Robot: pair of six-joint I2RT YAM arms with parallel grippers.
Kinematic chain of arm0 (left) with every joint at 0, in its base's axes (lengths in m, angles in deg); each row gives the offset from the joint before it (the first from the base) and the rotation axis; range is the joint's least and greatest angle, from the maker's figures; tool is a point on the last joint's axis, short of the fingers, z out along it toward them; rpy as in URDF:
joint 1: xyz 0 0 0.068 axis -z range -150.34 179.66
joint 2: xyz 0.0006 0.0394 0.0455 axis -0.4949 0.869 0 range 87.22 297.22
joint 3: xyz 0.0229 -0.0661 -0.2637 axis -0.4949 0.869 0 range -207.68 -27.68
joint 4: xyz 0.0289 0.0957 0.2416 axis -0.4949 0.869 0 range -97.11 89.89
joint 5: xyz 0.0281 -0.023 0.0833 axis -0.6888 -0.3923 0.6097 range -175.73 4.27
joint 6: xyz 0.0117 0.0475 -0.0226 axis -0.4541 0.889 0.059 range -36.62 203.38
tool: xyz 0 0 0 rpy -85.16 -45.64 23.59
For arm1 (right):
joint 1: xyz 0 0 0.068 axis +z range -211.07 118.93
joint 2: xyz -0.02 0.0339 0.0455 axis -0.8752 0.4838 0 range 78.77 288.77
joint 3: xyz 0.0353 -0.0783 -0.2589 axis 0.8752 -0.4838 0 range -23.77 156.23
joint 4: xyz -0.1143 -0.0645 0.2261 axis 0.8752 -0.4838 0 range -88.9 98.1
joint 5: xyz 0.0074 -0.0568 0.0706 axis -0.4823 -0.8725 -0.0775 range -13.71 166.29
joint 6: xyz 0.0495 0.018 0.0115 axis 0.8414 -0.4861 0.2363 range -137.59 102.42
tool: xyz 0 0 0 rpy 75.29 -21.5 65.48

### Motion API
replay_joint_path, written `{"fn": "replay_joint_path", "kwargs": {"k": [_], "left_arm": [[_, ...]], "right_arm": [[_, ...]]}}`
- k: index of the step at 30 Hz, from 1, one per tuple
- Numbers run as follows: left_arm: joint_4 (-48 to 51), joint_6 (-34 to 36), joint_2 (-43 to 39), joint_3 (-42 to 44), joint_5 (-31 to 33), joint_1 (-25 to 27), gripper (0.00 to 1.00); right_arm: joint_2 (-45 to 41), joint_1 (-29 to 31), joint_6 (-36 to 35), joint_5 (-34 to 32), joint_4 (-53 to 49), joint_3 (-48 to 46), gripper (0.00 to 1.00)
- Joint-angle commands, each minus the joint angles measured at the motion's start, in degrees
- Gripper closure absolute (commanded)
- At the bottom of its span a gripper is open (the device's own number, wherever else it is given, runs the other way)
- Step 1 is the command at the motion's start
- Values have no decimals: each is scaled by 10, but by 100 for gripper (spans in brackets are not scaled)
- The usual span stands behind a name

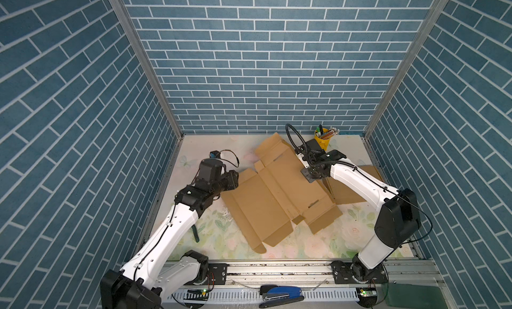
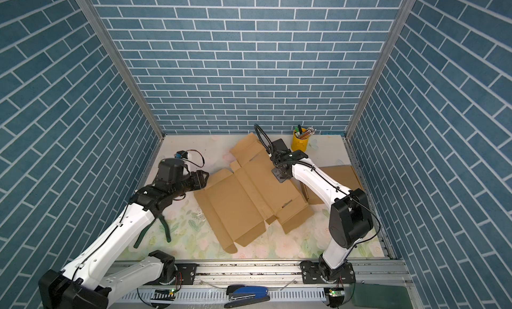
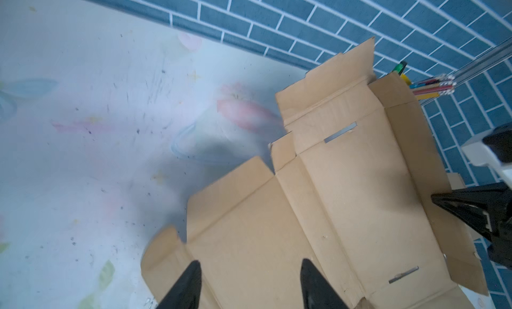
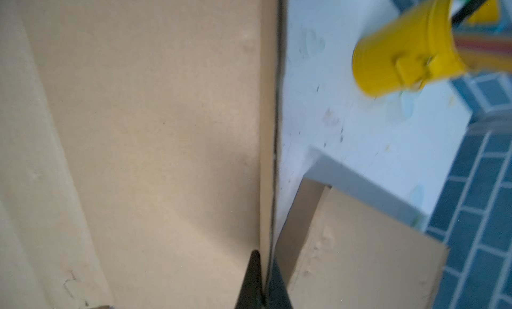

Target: Fold the paper box

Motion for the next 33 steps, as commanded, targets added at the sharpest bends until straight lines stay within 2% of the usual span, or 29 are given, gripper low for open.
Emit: {"fn": "replay_joint_path", "kwargs": {"k": [1, 3, 6, 12, 18, 28, 33], "left_arm": [[50, 39, 20, -51, -51, -20, 38], [36, 24, 35, -66, -94, -40, 38], [12, 6, 63, -79, -131, -54, 37], [-76, -16, 167, -87, -164, -51, 40], [-102, 0, 271, -139, -165, -44, 42], [-121, 20, 341, -143, -170, -34, 48], [-153, -1, 366, -123, -199, -24, 49]], "right_arm": [[2, 34, -239, -35, 47, 19, 100], [17, 50, -312, -40, 75, 15, 100], [36, 67, -358, -38, 116, 15, 100], [60, 95, -350, -37, 174, -4, 100], [64, 113, -350, -61, 231, -38, 100], [92, 117, -342, -73, 246, -42, 100], [99, 118, -329, -71, 248, -37, 100]]}}
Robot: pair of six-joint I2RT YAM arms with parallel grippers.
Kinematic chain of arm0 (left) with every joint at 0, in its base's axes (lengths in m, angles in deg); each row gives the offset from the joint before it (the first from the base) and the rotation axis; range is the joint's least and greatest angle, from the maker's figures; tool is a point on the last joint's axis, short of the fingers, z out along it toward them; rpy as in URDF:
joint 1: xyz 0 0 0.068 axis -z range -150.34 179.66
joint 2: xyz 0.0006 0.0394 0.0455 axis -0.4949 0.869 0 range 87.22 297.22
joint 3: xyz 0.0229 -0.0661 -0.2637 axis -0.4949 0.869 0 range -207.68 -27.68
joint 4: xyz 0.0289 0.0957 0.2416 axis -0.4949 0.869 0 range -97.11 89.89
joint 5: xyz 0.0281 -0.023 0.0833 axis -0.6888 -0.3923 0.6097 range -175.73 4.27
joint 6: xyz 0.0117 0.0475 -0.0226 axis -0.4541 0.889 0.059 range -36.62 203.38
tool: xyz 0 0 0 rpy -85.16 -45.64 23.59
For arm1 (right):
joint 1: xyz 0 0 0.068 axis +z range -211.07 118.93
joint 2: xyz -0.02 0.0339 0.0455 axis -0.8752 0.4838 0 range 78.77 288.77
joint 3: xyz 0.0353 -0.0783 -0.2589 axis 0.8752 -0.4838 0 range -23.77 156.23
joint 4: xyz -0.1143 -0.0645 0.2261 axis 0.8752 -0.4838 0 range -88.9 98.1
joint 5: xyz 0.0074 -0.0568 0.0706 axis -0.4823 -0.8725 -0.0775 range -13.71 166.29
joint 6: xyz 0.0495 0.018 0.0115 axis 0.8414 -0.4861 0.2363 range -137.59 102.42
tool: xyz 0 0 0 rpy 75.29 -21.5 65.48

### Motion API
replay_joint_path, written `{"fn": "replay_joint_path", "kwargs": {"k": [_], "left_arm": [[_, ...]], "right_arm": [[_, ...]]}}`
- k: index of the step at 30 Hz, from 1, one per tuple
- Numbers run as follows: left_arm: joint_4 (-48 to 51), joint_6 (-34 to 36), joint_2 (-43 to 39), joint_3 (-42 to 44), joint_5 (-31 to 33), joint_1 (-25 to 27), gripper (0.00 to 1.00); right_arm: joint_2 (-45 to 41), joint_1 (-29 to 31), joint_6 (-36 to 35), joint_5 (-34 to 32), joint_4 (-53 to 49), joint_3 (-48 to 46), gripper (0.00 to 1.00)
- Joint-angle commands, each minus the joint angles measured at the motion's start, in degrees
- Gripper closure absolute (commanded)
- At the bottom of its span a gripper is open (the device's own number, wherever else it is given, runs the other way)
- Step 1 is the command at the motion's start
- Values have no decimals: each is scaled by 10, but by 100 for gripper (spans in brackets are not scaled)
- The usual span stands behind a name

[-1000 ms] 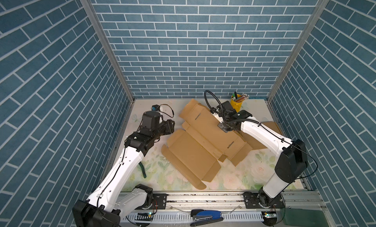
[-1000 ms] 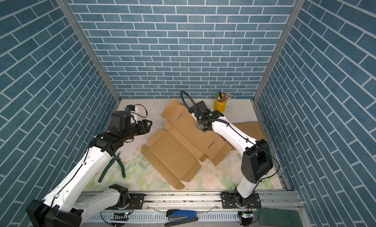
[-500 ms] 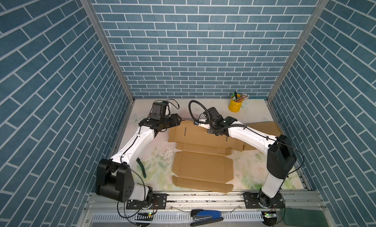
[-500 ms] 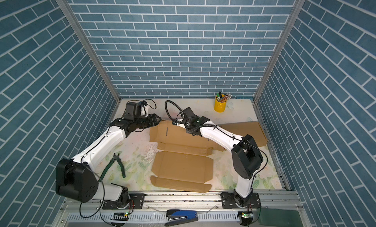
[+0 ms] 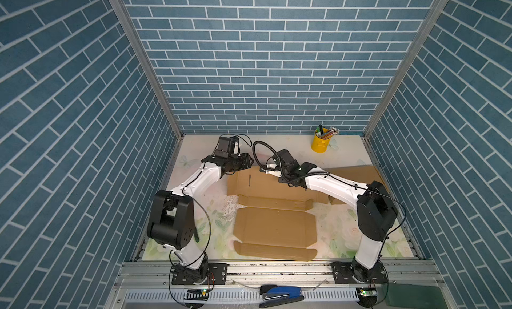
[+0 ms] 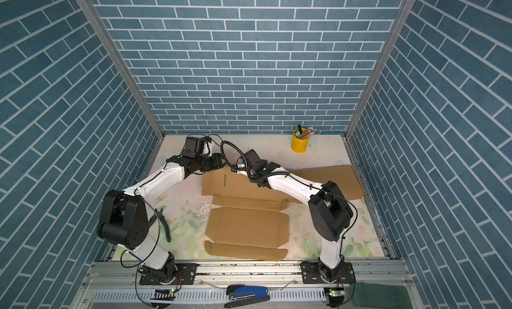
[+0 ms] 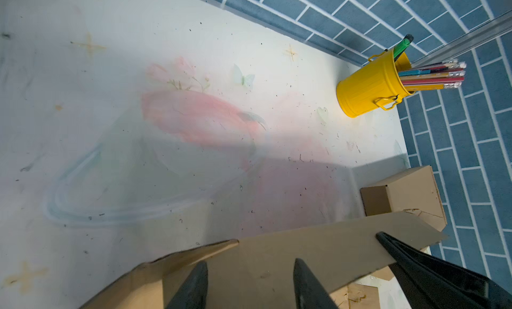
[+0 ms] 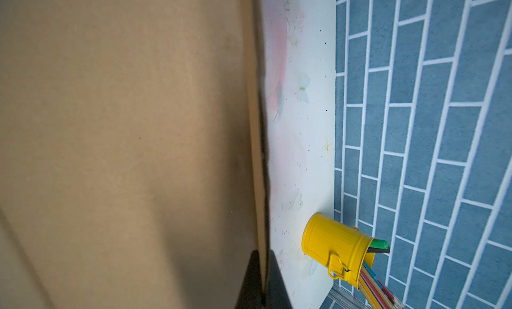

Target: Fold the paper box

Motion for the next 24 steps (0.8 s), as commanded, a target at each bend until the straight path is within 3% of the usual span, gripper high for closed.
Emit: {"fn": "replay_joint_path", "kwargs": {"k": [1, 10, 16, 24], "left_arm": [[-32, -10, 14, 16, -26, 11, 49], [-95, -67, 26, 43, -49, 19, 53], [-118, -95, -6, 78, -19, 25, 55], [-61, -72, -99, 127, -7, -16, 46]], "right_arm": [[10, 3, 12, -6, 19, -11, 100], [23, 16, 35, -28, 27, -10, 100], [33, 26, 66, -65, 35, -12, 100], [11, 32, 9, -110, 143, -91, 100]]}}
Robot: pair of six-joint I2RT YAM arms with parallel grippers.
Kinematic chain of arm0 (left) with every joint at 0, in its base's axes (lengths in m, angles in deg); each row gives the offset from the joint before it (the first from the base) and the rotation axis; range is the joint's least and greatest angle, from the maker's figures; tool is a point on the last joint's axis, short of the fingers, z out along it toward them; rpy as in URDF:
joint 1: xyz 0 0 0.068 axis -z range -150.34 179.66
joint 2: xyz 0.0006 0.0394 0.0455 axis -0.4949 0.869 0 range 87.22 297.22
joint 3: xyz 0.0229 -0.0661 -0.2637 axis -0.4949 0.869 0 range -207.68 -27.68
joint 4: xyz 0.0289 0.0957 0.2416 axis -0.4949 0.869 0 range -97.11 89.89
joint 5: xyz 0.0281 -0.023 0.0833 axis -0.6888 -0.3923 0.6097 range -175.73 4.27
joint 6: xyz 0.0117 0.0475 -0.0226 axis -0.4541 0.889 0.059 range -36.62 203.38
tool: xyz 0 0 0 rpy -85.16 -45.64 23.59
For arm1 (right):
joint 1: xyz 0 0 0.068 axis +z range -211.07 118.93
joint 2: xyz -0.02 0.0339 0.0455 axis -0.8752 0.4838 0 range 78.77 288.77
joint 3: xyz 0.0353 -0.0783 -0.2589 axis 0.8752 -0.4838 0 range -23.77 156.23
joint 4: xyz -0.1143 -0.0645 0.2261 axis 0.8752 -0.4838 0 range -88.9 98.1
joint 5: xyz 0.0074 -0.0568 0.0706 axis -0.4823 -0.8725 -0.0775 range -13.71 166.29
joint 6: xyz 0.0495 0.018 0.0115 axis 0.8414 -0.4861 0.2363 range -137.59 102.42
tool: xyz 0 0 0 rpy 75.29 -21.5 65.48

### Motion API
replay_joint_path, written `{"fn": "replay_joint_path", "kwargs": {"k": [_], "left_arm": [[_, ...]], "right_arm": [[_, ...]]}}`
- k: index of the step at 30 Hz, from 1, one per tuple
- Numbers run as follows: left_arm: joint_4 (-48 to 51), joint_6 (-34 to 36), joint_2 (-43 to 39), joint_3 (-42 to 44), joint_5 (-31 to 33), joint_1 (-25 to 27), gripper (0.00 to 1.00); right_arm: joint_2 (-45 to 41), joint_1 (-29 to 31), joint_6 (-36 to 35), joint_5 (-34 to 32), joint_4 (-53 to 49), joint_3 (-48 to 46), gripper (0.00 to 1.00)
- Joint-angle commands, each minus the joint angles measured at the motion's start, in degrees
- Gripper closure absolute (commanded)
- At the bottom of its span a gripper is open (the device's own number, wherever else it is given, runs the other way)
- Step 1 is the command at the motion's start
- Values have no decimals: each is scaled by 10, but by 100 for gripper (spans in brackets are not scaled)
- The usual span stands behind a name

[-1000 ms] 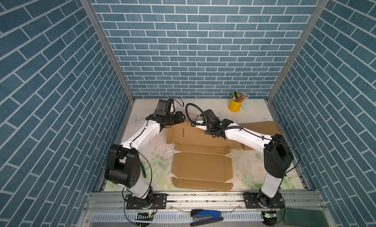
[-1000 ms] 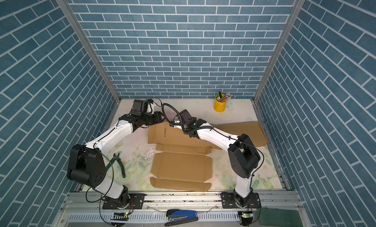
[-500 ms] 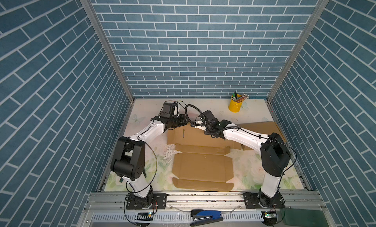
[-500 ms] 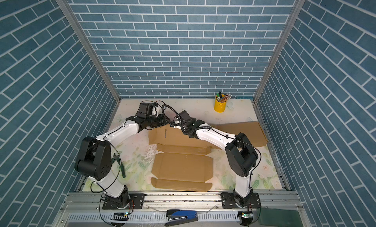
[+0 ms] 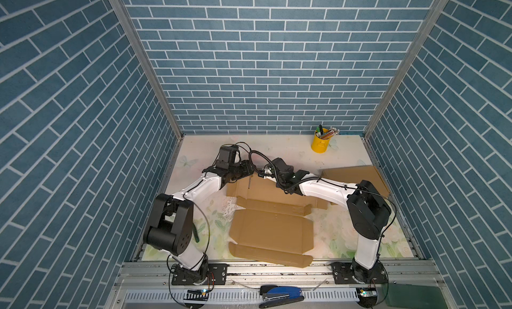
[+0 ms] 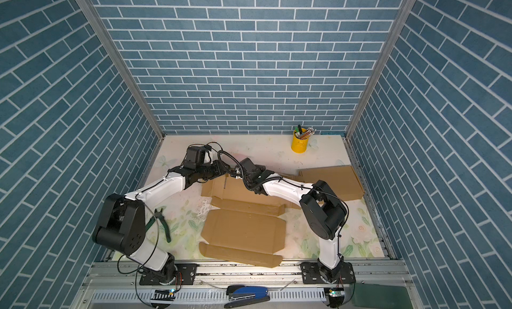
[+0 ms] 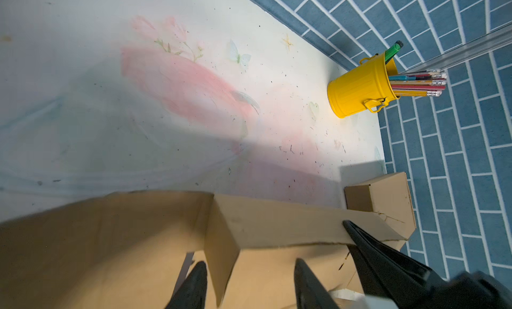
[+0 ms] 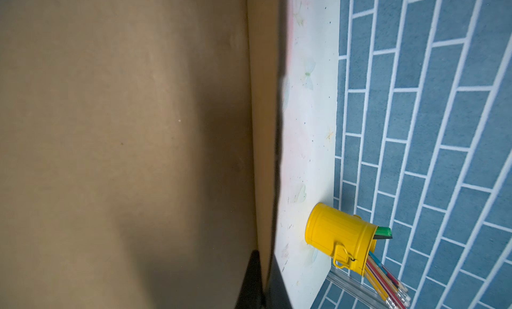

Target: Fold the paper box

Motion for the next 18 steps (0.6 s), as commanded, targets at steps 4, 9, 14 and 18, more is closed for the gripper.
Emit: {"fn": "replay_joint_path", "kwargs": {"k": [4, 9, 14, 18], "left_arm": [[102, 34, -124, 55, 12, -41, 44], [157, 23, -231, 168, 41, -37, 42], [118, -2, -255, 263, 72, -11, 39], [68, -3, -211, 275, 96, 28, 38]], "right_arm": [[-25, 5, -44, -35, 93, -56, 100], [-31, 6, -47, -35, 104, -67, 100], [-34, 8, -44, -34, 105, -68, 100], [-38, 10, -43, -35, 104, -70, 100]]}}
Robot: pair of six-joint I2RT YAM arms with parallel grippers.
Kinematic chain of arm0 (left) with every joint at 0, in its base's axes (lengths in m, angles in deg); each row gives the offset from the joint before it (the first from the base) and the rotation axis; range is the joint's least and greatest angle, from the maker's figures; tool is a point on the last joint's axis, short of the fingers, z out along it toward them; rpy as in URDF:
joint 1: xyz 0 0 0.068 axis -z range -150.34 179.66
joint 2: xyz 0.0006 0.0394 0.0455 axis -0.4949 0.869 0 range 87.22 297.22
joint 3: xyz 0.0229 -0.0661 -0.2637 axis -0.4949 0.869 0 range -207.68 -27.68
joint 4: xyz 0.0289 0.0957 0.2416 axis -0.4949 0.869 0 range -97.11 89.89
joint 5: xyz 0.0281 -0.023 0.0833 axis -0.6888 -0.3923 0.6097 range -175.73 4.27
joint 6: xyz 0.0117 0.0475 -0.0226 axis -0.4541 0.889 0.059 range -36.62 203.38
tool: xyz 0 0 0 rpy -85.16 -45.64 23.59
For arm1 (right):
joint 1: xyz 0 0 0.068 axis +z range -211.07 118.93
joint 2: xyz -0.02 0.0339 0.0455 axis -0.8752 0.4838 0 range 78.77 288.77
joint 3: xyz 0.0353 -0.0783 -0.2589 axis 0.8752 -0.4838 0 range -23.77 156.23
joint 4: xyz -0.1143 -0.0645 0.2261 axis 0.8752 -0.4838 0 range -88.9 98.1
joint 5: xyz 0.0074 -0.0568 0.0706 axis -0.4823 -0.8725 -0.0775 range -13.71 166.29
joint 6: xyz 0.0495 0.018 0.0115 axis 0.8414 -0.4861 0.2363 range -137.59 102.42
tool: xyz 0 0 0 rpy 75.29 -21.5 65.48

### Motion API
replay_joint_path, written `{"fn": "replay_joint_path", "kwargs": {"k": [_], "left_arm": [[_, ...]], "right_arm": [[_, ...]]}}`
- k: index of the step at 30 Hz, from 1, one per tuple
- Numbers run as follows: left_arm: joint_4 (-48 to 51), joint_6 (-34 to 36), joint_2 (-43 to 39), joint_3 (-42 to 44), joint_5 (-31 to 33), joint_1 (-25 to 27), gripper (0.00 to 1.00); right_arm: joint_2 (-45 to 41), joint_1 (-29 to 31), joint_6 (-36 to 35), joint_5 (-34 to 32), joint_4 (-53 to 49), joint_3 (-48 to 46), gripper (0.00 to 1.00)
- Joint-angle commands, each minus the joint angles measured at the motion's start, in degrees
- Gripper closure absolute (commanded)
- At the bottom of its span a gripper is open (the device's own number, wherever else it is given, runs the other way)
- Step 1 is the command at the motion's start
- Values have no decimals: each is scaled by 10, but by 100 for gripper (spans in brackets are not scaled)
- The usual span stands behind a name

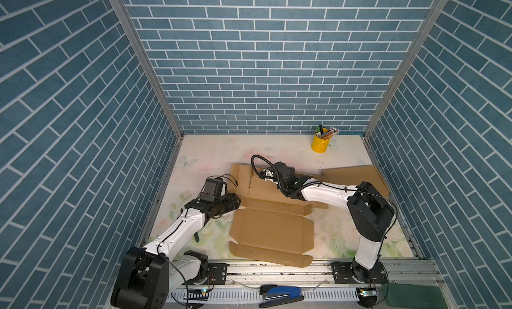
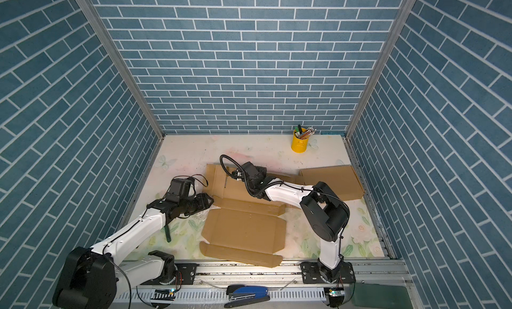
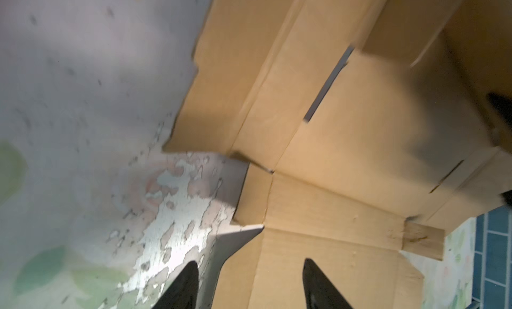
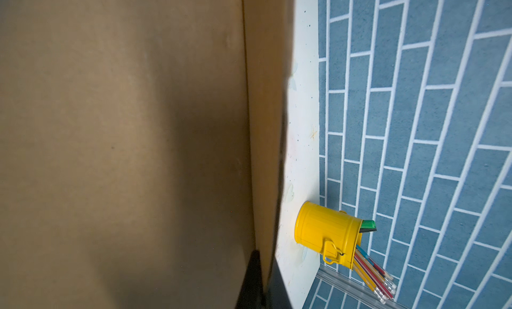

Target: Fold the paper box

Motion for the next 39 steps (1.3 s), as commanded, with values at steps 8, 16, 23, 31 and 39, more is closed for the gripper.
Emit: {"fn": "replay_joint_path", "kwargs": {"k": [8, 16, 23, 31, 39], "left_arm": [[-117, -17, 102, -25, 46, 87, 41], [-123, -6, 145, -45, 56, 124, 46], [-68, 34, 130, -81, 60, 120, 44], [11, 74, 4, -90, 2, 17, 35], [12, 92, -1, -160, -55, -222, 38]], "right_arm": [[-18, 14, -4, -16, 10, -19, 100], [-23, 35, 4, -25, 18, -21, 100], [-26, 34, 7, -25, 26, -33, 100], [-49, 23, -39, -34, 120, -91, 100], [-79, 17, -97, -21, 228, -140, 100]]}}
